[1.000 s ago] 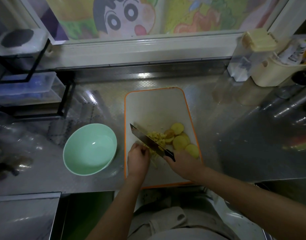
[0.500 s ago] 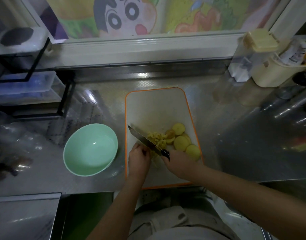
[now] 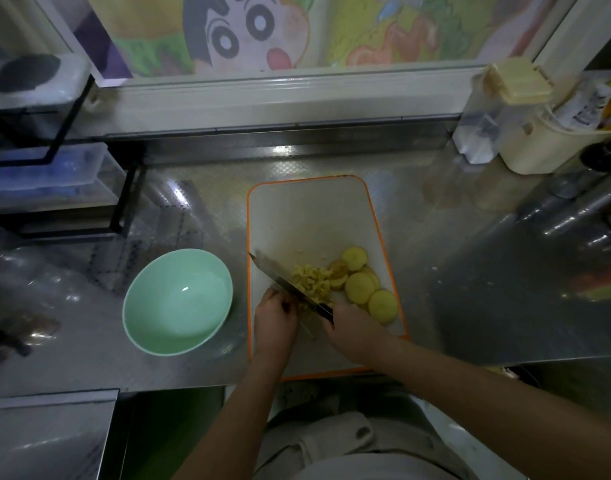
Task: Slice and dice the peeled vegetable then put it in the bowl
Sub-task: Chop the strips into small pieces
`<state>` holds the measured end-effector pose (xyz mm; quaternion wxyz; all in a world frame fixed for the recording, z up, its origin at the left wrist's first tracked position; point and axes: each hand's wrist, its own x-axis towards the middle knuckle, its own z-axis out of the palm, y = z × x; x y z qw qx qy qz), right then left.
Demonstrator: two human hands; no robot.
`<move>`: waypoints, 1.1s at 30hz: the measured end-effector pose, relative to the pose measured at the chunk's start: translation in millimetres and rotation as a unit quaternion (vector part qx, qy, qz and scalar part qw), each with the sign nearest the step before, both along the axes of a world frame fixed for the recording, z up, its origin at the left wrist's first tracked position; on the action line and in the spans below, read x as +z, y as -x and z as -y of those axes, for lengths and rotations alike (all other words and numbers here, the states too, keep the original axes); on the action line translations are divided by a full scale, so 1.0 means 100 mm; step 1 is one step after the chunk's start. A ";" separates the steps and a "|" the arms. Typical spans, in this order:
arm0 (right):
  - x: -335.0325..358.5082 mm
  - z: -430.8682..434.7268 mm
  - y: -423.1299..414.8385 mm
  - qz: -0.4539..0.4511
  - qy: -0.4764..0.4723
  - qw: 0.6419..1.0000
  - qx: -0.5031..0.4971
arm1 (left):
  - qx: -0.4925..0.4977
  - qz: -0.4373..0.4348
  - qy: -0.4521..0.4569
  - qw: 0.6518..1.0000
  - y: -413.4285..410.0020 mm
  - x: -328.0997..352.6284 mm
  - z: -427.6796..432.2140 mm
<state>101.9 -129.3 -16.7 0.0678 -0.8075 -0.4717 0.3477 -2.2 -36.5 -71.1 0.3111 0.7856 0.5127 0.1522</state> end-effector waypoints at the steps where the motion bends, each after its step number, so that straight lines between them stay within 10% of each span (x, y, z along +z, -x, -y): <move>1: 0.00 0.00 -0.01 -0.005 0.001 1.000 0.001 | 0.001 -0.001 -0.001 1.000 0.00 0.00 0.00; 33: -0.20 -0.04 -0.08 -0.011 -0.016 1.000 0.012 | -0.024 0.028 -0.004 0.999 0.02 -0.09 -0.05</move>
